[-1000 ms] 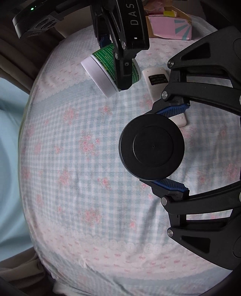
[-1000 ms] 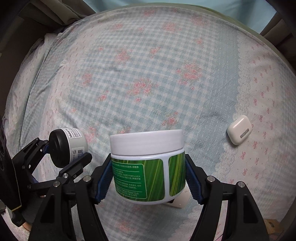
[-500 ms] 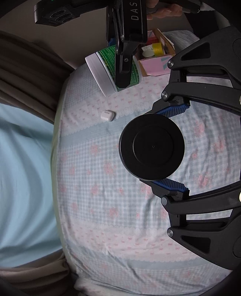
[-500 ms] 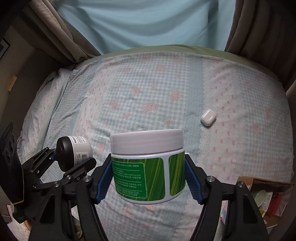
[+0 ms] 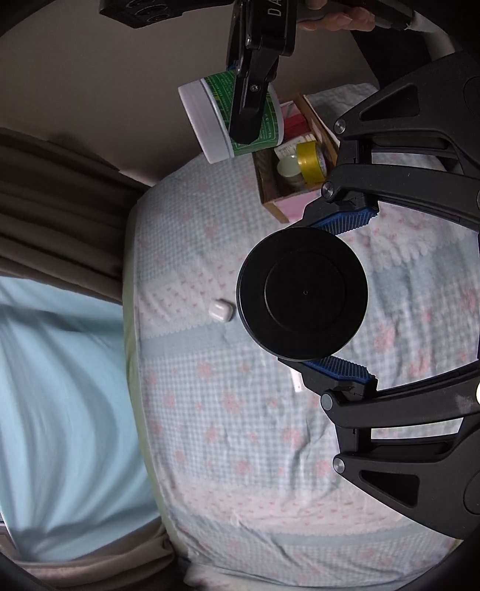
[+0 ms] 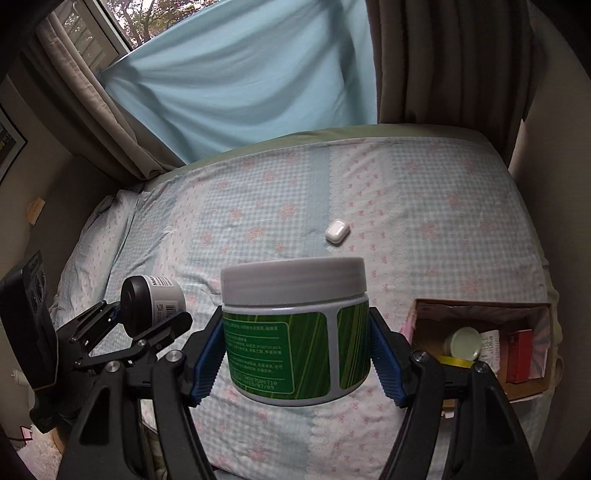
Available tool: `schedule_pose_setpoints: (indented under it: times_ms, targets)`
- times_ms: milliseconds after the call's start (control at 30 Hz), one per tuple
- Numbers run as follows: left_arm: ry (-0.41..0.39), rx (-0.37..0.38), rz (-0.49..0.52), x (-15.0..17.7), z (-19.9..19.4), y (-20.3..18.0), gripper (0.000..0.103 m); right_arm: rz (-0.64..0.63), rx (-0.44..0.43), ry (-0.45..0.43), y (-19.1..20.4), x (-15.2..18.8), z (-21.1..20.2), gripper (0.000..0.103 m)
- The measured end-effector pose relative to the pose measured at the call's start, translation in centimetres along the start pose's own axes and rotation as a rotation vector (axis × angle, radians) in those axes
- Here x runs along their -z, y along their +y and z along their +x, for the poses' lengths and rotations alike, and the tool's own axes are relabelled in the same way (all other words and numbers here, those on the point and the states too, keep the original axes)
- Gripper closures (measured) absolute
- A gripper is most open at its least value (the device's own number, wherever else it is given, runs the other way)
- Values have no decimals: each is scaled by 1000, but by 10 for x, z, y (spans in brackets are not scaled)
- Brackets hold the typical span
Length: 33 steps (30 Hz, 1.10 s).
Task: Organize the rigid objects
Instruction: 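Lift the black jar and green-labelled jar and carry both toward the cardboard box, then release the black jar with the left tool while the right tool releases the green jar into the box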
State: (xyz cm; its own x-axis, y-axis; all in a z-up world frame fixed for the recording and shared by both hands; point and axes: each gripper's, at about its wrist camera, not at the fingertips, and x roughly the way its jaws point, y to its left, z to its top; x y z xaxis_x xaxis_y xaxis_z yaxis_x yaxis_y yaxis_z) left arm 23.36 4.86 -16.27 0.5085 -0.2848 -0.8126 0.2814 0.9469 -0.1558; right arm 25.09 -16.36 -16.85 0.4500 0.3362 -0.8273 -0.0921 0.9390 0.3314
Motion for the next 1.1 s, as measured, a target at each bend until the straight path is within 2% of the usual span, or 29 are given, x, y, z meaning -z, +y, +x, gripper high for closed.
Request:
schedule_pose_setpoints:
  times_ms: [267,567,767,1100]
  targets:
    - [44,47,18,0,36,-109,49,46,81,8,-123,34,-37,36]
    - [115,67,47,-3,106,-200,49,115,126,53,-238,47,-42,36]
    - [180,53,70,-4,158,-231,49,169,119,95,-290,54,-23,36]
    - [317,13,81,8,246,-240,49,233,84,221,-338,68,47,36]
